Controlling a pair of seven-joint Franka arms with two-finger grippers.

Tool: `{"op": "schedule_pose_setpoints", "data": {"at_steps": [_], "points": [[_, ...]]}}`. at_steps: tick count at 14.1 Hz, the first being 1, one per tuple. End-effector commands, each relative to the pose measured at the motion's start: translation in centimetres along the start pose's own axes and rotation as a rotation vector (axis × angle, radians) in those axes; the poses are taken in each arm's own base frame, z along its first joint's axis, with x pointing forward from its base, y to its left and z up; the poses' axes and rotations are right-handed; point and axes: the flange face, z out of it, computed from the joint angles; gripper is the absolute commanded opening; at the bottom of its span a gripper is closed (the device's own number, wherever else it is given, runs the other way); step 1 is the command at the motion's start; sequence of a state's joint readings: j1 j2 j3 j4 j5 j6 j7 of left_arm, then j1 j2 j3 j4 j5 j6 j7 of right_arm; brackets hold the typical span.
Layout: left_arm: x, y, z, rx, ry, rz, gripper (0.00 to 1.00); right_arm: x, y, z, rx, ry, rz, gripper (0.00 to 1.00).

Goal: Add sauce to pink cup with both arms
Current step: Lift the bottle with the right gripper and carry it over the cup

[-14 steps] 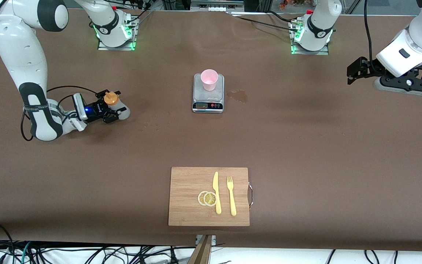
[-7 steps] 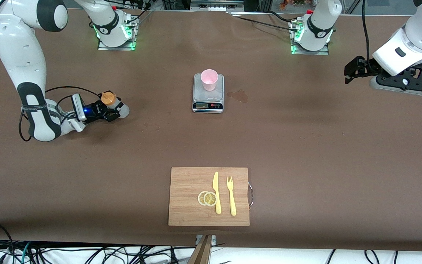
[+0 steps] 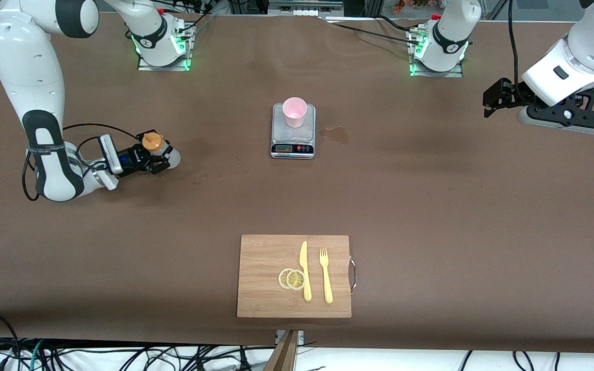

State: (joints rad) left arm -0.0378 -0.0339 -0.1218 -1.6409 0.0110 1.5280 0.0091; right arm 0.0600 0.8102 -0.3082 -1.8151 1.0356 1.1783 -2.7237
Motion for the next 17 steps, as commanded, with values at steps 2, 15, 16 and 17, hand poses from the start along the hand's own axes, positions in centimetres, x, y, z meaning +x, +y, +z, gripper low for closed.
{"op": "schedule_pose_setpoints", "data": {"at_steps": [2,15,16,17], "points": [[-0.5,-0.1,-0.9,-0.009,0.002,0.000,1.00,4.5,1.3,0.7,0.043,-0.141,0.022,0.18],[-0.5,-0.2,-0.9,-0.009,0.004,0.003,1.00,16.4,8.8,12.0,-0.017,-0.637,0.420,0.17],[-0.5,-0.4,-0.9,-0.009,0.004,0.002,1.00,16.8,8.6,13.0,-0.030,-0.679,0.451,0.17],[-0.5,-0.3,-0.9,-0.009,0.004,0.002,1.00,17.2,8.4,14.4,-0.036,-0.701,0.483,0.17]]}}
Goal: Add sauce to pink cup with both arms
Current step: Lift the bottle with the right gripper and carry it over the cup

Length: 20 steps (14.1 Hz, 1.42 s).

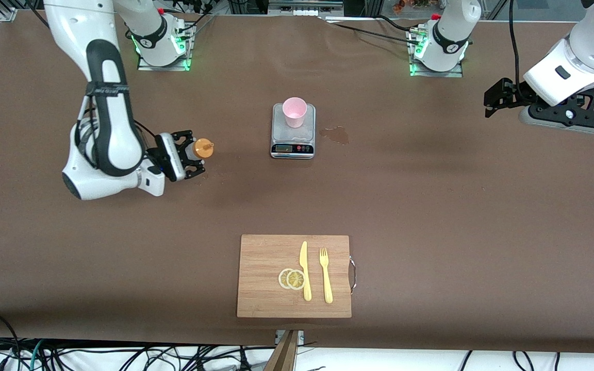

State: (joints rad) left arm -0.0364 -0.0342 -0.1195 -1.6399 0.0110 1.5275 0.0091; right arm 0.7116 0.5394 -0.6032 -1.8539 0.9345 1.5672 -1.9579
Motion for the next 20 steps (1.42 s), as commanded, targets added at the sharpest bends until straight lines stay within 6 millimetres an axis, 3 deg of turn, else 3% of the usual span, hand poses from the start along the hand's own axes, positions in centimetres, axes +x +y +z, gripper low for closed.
{"op": "schedule_pose_setpoints", "data": {"at_steps": [1,6,17,20], "points": [[-0.4,0.0,-0.8,-0.009,0.003,0.007,1.00,2.7,-3.0,1.2,-0.019,-0.058,0.090,0.17],[-0.5,-0.1,-0.8,-0.009,0.001,0.004,1.00,8.9,-5.1,3.3,-0.019,-0.205,0.227,0.16],[-0.5,-0.1,-0.8,-0.008,0.001,0.004,1.00,18.0,-7.3,14.0,-0.019,-0.443,0.282,0.16],[-0.5,-0.1,-0.8,-0.010,0.001,0.006,1.00,18.9,-8.0,15.7,-0.017,-0.490,0.289,0.16]]}}
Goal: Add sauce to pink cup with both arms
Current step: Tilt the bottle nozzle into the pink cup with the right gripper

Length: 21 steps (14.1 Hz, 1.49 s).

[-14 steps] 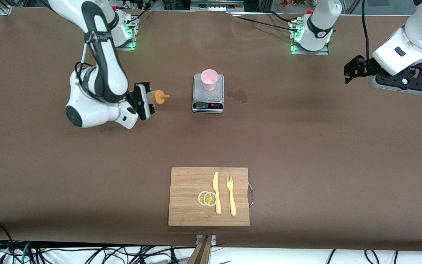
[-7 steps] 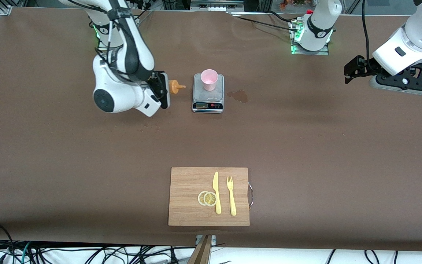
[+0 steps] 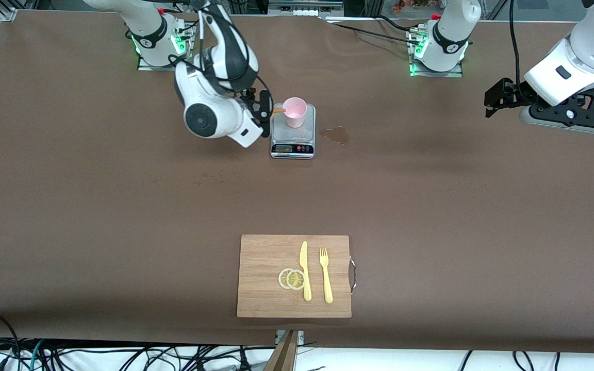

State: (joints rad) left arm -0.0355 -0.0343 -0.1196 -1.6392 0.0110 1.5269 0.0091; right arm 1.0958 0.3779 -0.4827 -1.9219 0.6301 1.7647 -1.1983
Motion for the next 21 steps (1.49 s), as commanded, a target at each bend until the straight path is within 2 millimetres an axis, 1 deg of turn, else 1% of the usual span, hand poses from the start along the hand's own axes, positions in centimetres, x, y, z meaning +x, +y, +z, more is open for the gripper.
{"op": "schedule_pose_setpoints", "data": {"at_steps": [1,8,11,13,14,16,19,21], "points": [[-0.5,0.0,-0.8,-0.008,0.003,0.008,1.00,0.6,-1.3,-0.3,-0.021,-0.044,0.008,0.16],[-0.5,0.1,-0.8,-0.010,0.003,0.008,1.00,0.5,-1.9,0.4,-0.013,-0.116,-0.009,0.16],[-0.5,0.1,-0.8,-0.010,0.003,0.008,1.00,1.6,-2.9,1.5,-0.015,-0.155,-0.007,0.16],[-0.5,0.0,-0.8,-0.008,0.003,0.008,1.00,1.6,-3.1,1.9,-0.020,-0.179,-0.014,0.16],[-0.5,0.0,-0.8,-0.008,0.003,0.008,1.00,2.1,-3.5,2.3,-0.019,-0.192,-0.027,0.16],[-0.5,0.1,-0.8,-0.008,0.003,0.009,1.00,2.0,-3.5,2.5,-0.032,-0.218,-0.014,0.16],[-0.5,0.1,-0.8,-0.010,0.003,0.009,1.00,2.8,-4.1,3.1,-0.053,-0.259,0.011,0.16],[-0.5,0.1,-0.8,-0.010,0.003,0.009,1.00,3.1,-4.1,3.3,-0.064,-0.269,0.031,0.16]]}}
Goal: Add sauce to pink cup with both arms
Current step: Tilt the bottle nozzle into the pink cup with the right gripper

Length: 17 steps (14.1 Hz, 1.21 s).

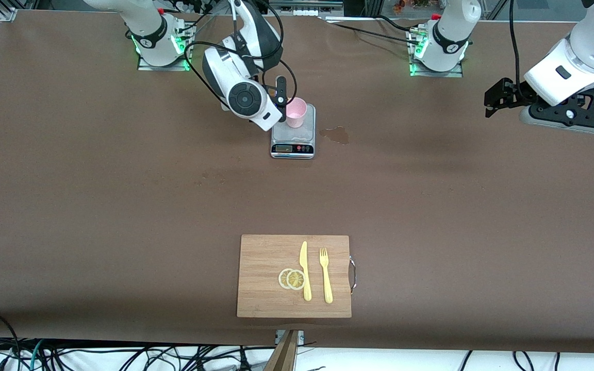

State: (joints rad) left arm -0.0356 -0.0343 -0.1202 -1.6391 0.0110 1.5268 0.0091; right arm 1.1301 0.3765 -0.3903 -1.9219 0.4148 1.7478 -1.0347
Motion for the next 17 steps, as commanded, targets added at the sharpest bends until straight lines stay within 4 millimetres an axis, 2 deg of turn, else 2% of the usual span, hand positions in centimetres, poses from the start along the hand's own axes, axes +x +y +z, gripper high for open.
{"op": "schedule_pose_setpoints", "data": {"at_steps": [1,6,8,17], "points": [[-0.5,0.1,-0.8,-0.008,0.003,0.009,1.00,0.4,-0.8,-0.7,-0.026,-0.034,0.021,0.16],[-0.5,0.1,-0.8,-0.008,0.003,0.009,1.00,0.9,-0.2,-1.4,-0.066,-0.058,0.084,0.16],[-0.5,0.1,-0.8,-0.008,0.003,0.009,1.00,1.5,-0.2,-1.1,-0.075,-0.073,0.087,0.16],[-0.5,0.1,-0.8,-0.010,0.003,0.009,1.00,2.1,-0.3,-0.6,-0.118,-0.144,0.082,0.16]]}}
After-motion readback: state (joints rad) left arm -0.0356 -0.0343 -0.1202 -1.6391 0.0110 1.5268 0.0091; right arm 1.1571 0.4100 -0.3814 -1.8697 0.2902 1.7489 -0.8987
